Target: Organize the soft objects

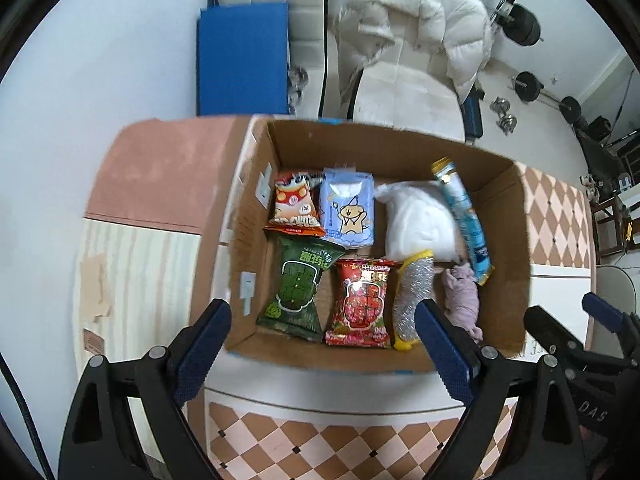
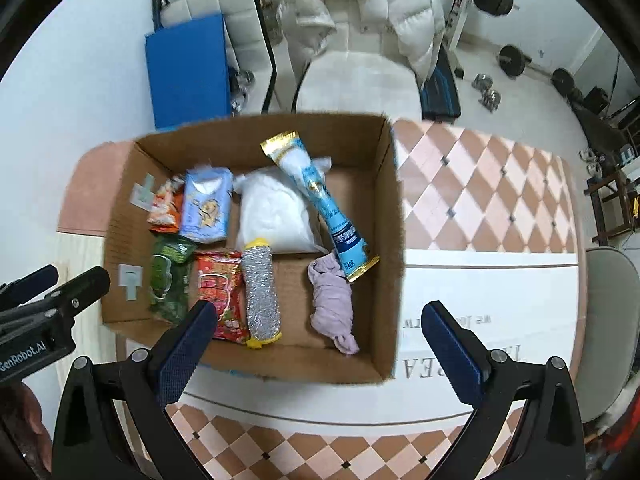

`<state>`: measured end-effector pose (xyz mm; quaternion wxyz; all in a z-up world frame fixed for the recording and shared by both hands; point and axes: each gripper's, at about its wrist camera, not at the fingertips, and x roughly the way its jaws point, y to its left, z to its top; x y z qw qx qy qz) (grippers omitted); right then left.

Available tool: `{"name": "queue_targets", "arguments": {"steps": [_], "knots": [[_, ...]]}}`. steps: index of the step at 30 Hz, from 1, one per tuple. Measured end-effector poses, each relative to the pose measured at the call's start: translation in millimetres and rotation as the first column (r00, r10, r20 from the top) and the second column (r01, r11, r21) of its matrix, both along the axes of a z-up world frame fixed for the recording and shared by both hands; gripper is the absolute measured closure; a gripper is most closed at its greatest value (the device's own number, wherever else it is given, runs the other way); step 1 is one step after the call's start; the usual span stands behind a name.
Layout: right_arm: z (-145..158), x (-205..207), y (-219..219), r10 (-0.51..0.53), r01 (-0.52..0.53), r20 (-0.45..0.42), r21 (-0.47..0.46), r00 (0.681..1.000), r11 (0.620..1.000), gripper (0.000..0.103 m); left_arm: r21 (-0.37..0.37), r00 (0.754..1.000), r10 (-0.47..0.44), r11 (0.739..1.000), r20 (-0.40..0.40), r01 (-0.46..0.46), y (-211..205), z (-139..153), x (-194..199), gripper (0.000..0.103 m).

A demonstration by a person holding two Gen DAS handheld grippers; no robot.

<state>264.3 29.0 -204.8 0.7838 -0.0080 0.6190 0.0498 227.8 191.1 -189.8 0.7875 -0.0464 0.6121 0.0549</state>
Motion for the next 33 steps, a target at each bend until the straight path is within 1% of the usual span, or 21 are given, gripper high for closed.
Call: {"name": "queue_targets", "arguments": {"steps": [1, 6, 10, 14, 19, 22, 25, 29, 33], "knots": [[9, -5, -2, -0.001, 0.001, 0.015, -0.002, 1.000, 1.000, 0.000, 0.000, 1.000, -0.002, 1.000, 0.024, 0.002, -2, 12, -9, 0.009], [64, -42, -9, 0.008, -0.010, 0.100, 0.023, 0.995, 1.000, 0.000, 0.002, 0.996, -0.014, 1.000, 0.085, 0.013, -10, 52, -41, 0.009], [103, -75, -17, 0.007, -0.013, 0.154, 0.041, 0.988, 0.999, 0.000, -0.015, 0.991, -0.015, 1.000, 0.133, 0.017, -16, 84, -67, 0.009], [134, -104, -24, -0.003, -0.007, 0.200, 0.053, 0.980, 0.999, 0.000, -0.003, 0.984, -0.027, 1.000, 0.179, 0.028, -22, 114, -93, 0.009], [170, -132, -33, -0.005, -0.006, 0.254, 0.045, 0.967, 0.999, 0.000, -0.009, 0.976, -0.041, 0.999, 0.212, 0.043, -26, 140, -113, 0.009], [184, -143, -36, -0.004, -0.013, 0.272, 0.060, 0.962, 0.998, 0.000, 0.003, 0.968, -0.046, 0.999, 0.245, 0.047, -30, 156, -124, 0.009], [198, -155, -37, 0.007, -0.026, 0.296, 0.060, 0.955, 0.998, 0.000, 0.010, 0.962, -0.048, 0.999, 0.268, 0.047, -31, 167, -132, 0.009], [212, -169, -38, 0.025, -0.047, 0.316, 0.062, 0.949, 0.997, 0.000, 0.012, 0.958, -0.051, 0.999, 0.281, 0.050, -34, 176, -140, 0.009], [219, -174, -40, 0.023, -0.041, 0.337, 0.045, 0.941, 0.998, 0.000, 0.016, 0.955, -0.049, 0.999, 0.292, 0.046, -37, 177, -143, 0.009]]}}
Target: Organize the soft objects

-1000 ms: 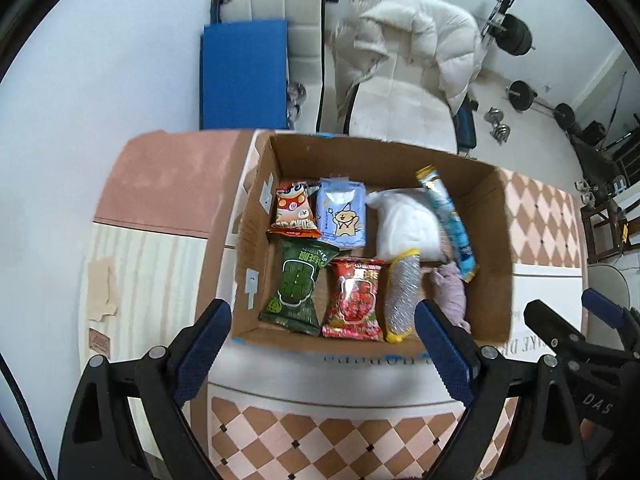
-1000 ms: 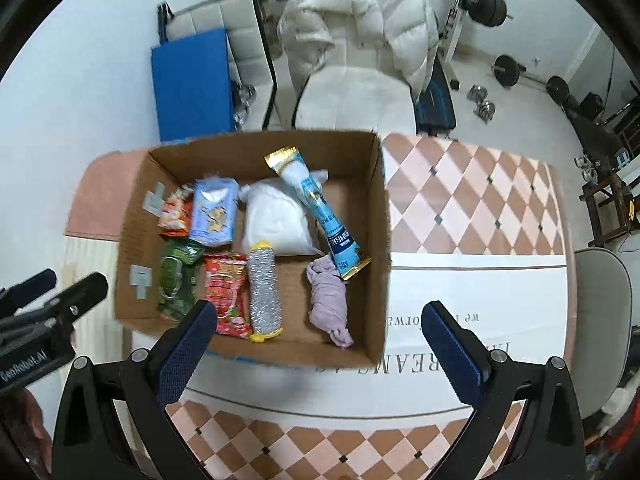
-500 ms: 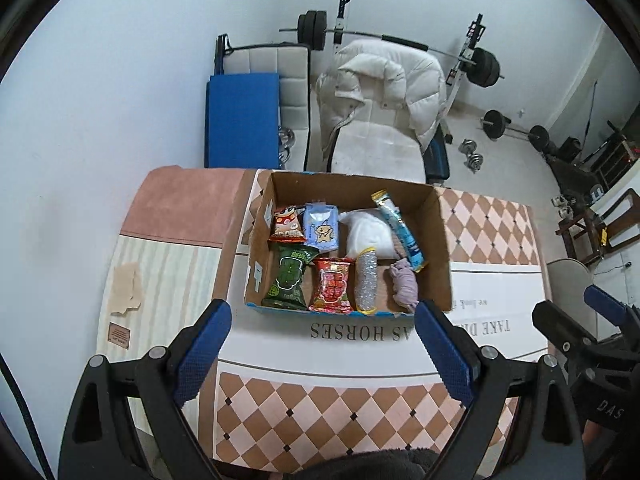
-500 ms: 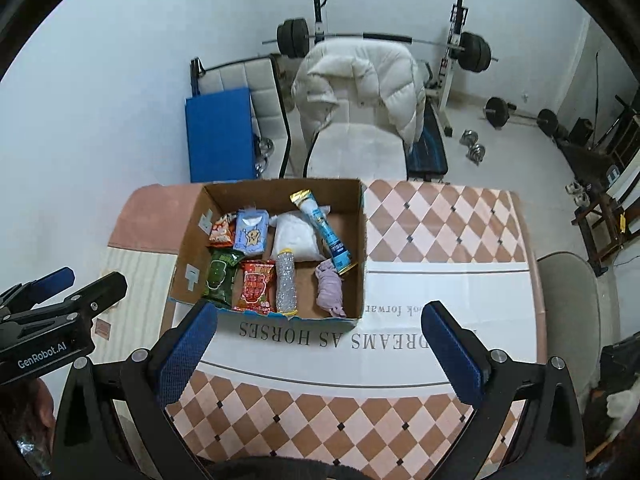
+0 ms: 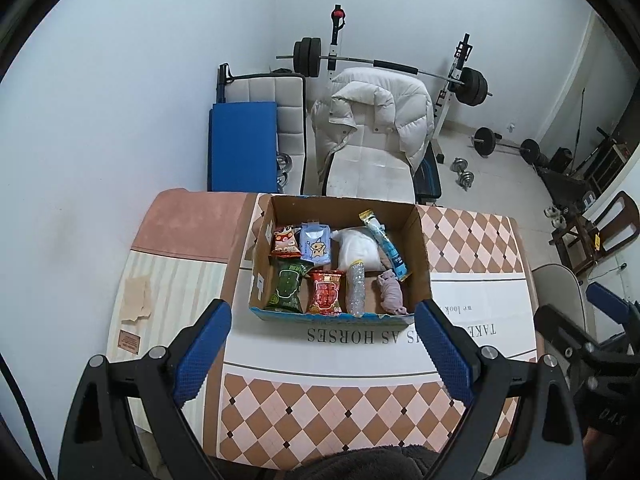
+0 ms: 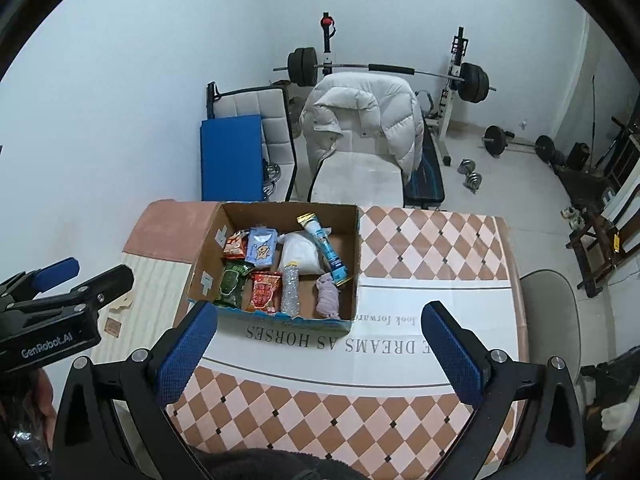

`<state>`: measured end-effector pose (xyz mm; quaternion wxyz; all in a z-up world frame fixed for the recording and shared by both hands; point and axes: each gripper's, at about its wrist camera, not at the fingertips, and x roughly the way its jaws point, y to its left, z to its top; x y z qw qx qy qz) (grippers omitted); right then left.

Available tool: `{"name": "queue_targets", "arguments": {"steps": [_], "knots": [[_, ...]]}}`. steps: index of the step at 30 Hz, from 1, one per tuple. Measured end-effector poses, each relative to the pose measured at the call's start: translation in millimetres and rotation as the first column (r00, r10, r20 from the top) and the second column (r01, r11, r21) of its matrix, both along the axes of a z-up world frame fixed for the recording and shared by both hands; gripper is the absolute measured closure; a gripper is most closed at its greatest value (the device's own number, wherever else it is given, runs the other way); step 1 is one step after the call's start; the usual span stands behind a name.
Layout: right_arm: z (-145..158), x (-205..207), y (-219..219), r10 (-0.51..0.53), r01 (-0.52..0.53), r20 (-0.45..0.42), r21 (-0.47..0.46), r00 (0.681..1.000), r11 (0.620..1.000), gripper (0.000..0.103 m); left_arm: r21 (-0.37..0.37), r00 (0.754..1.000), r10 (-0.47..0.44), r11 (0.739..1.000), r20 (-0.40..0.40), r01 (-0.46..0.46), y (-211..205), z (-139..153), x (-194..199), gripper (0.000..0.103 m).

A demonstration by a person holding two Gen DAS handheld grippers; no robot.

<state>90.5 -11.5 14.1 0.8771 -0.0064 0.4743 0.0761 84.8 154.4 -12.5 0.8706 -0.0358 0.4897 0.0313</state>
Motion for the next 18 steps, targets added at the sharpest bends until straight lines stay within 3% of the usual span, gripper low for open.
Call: {"name": "queue_targets", "arguments": {"steps": [6, 8, 18], "knots": [[2.4, 2.2, -6.4, -0.030, 0.030, 0.019, -0.007, 0.999, 1.000, 0.000, 0.027, 1.000, 0.015, 1.000, 0.020, -0.016, -2.7, 1.4, -3.7, 0.009], [2.7, 1.5, -6.6, -0.028, 0.028, 0.020, -0.012, 0.999, 1.000, 0.000, 0.031, 1.000, 0.015, 0.999, 0.019, -0.015, -3.6, 0.8, -4.8, 0.001], [7.7, -0.3, -8.8, -0.030, 0.031, 0.040, -0.031, 0.999, 0.999, 0.000, 0.044, 0.999, 0.030, 0.999, 0.044, -0.032, -3.9, 5.2, -9.8, 0.001]]}}
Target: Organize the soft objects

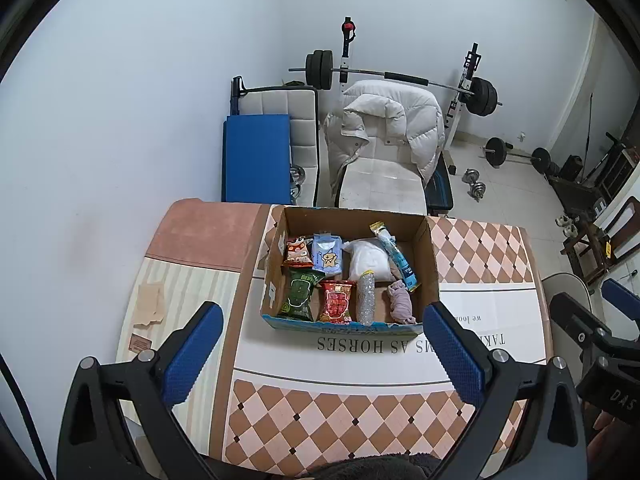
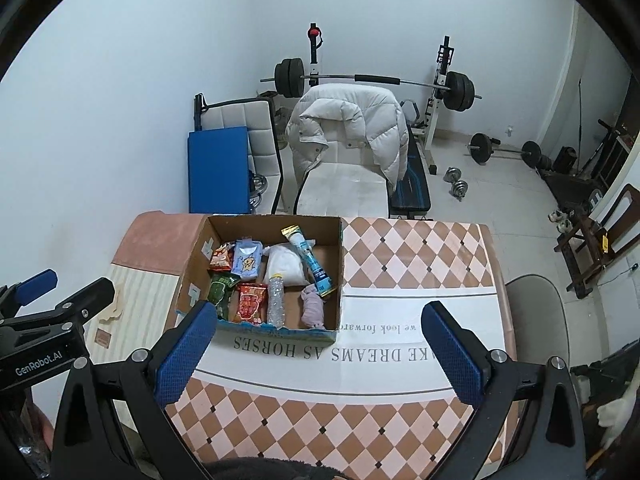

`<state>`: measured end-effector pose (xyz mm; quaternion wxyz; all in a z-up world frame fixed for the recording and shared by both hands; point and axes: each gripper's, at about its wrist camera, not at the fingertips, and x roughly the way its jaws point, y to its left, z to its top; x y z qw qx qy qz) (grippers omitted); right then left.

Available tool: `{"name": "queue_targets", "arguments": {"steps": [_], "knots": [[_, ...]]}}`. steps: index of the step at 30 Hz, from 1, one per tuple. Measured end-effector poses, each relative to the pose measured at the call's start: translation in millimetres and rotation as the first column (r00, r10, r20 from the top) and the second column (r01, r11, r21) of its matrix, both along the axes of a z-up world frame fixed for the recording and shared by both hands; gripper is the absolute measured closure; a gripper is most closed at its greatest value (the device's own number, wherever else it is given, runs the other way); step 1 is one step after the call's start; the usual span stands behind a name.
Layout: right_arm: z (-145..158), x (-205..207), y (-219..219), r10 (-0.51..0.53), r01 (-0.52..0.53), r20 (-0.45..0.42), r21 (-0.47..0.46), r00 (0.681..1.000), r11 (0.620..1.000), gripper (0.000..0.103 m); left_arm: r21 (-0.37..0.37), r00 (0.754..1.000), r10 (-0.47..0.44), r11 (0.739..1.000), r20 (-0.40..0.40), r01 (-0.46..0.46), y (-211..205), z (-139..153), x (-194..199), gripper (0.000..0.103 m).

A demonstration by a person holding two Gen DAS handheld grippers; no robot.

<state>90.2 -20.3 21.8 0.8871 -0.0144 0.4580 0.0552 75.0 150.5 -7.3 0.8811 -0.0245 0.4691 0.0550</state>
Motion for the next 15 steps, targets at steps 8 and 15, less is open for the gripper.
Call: {"name": "queue_targets", "arguments": {"steps": [8, 15], "knots": [[4.0, -1.7, -3.5, -0.005, 0.005, 0.006, -0.003, 1.000, 1.000, 0.000, -0.001, 1.000, 0.001, 1.000, 0.009, -0.001, 0.2, 3.8, -0.9, 0.001], [9.7, -0.8, -9.1, -0.015, 0.015, 0.011, -0.007, 1.000, 1.000, 0.000, -0.002, 1.000, -0.003, 1.000, 0.013, 0.003, 0.6, 6.7, -1.1, 0.001]]}}
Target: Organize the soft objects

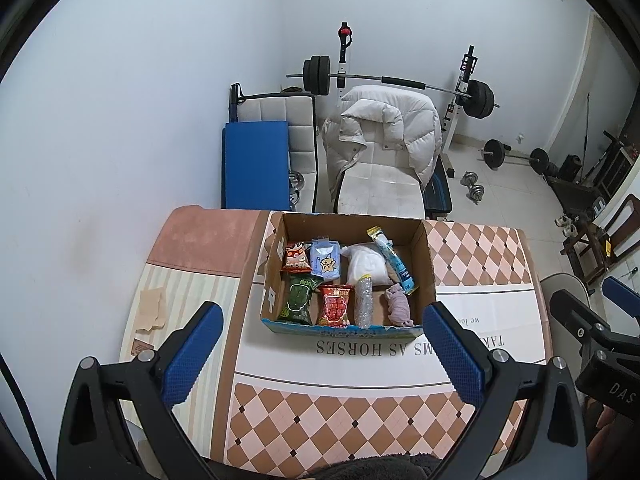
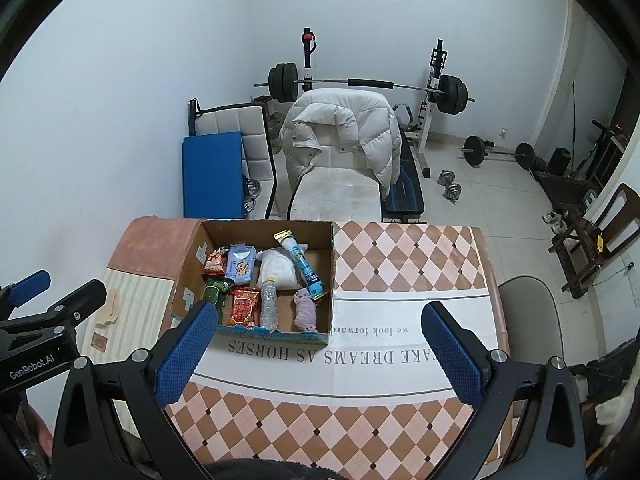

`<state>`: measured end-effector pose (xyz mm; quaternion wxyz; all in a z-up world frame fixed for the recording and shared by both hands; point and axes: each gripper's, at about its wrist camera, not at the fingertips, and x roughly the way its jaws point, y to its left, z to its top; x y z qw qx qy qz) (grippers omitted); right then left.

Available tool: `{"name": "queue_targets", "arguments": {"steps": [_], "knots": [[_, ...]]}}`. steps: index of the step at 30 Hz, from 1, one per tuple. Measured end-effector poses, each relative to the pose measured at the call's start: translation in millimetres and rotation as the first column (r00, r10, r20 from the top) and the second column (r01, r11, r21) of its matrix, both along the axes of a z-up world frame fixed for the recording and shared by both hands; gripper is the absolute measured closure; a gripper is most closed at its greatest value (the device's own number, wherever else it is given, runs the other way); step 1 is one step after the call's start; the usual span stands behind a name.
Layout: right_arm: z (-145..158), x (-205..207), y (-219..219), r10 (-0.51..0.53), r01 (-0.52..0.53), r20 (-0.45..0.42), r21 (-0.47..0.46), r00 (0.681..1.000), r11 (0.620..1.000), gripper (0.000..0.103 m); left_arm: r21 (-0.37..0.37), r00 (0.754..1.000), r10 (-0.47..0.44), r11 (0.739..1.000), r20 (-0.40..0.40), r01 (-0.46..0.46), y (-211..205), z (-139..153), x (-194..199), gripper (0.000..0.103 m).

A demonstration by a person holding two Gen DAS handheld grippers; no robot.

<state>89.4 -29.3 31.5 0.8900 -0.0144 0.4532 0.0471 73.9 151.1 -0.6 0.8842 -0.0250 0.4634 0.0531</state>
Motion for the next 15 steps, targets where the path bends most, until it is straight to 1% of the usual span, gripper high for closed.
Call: {"name": "queue_targets", "arguments": {"steps": [15], "knots": [[-0.1, -4.1, -4.5, -0.013, 0.013, -0.004, 0.004, 1.000, 1.000, 0.000, 0.005, 1.000, -0.011, 1.000, 0.003, 0.011, -2.2, 2.9, 2.0, 0.001]]}}
